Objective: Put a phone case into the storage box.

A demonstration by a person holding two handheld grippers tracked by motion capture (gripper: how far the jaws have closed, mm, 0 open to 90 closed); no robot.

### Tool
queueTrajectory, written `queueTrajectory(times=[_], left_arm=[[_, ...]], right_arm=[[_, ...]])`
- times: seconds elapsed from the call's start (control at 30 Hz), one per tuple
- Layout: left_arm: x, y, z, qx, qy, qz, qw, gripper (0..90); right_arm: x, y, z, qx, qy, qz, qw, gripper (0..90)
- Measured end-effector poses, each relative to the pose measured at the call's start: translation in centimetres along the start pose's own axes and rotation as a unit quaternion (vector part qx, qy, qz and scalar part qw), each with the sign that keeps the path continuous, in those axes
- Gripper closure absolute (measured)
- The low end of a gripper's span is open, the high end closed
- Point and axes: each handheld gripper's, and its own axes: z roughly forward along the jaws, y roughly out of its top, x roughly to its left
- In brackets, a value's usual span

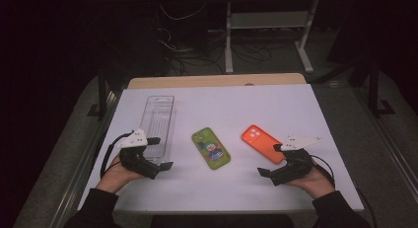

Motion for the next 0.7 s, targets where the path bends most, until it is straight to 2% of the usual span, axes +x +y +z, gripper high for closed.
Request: queueTrajectory(times=[0.23, 0.43, 0.7], left_arm=[[0.1, 0.0, 0.0, 0.005, -0.002, -0.001, 1.0, 0.0], [0.1, 0.0, 0.0, 0.0, -0.005, -0.006, 1.0, 0.0], [0.1, 0.1, -0.1, -0.003, -0.008, -0.01, 0.9999, 0.0]], right_arm=[[0.0, 0.1, 0.0, 0.001, 0.001, 0.001, 1.0, 0.0], [-0.1, 0.2, 0.0, 0.006, 0.0, 0.0, 1.0, 0.0], [-0.4, 1.0, 0.1, 0.007, -0.008, 0.001, 0.9999, 0.0]])
